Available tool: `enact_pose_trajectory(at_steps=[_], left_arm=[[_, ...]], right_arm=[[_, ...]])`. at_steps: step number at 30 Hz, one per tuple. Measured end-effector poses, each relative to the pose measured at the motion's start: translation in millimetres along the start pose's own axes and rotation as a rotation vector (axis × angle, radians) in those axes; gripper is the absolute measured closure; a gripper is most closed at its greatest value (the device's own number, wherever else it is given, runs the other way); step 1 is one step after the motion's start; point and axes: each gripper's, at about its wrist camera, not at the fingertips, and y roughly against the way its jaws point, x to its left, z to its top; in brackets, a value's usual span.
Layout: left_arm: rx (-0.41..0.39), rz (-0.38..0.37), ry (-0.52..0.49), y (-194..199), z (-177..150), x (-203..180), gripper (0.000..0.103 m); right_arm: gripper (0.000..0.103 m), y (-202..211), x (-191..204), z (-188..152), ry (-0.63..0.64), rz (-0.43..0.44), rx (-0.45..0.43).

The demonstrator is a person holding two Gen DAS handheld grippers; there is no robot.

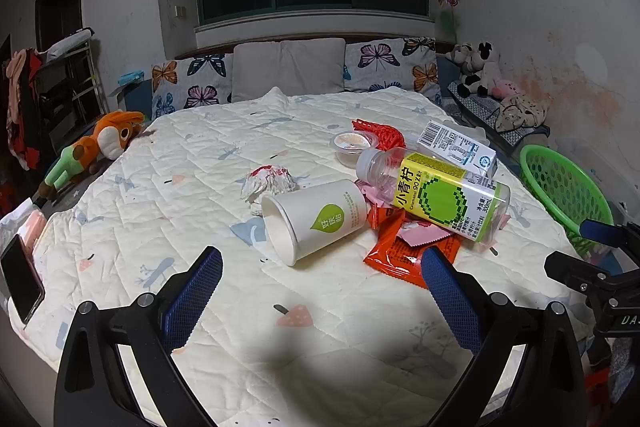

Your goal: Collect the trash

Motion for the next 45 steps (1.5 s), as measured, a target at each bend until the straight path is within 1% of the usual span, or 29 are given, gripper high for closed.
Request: enact_pose_trajectory(at_steps=[20, 26, 39, 45], left_arm=[[0.009, -0.005, 0.0, -3.1, -0.5, 0.5, 0.006], [0.019, -0.005, -0.001, -7.1, -1.7, 0.6, 0.006], [0.042, -0.002, 0.001, -14.4, 0.6, 3.5, 0.006], [0.038, 0.003, -0.002, -15.4, 0.9, 5.2, 0.006]], right_arm=[[0.004, -2.6, 1.9, 3.5, 0.006, 0.001, 0.001], [0.004, -1.4, -1.0, 9.6, 0.011, 0.012, 0.006], [0.004, -3.7, -0.6, 11.8, 0.014, 0.036, 0.011], [0.005, -4.0, 2.2, 14.7, 0.022, 0.039, 0.001]])
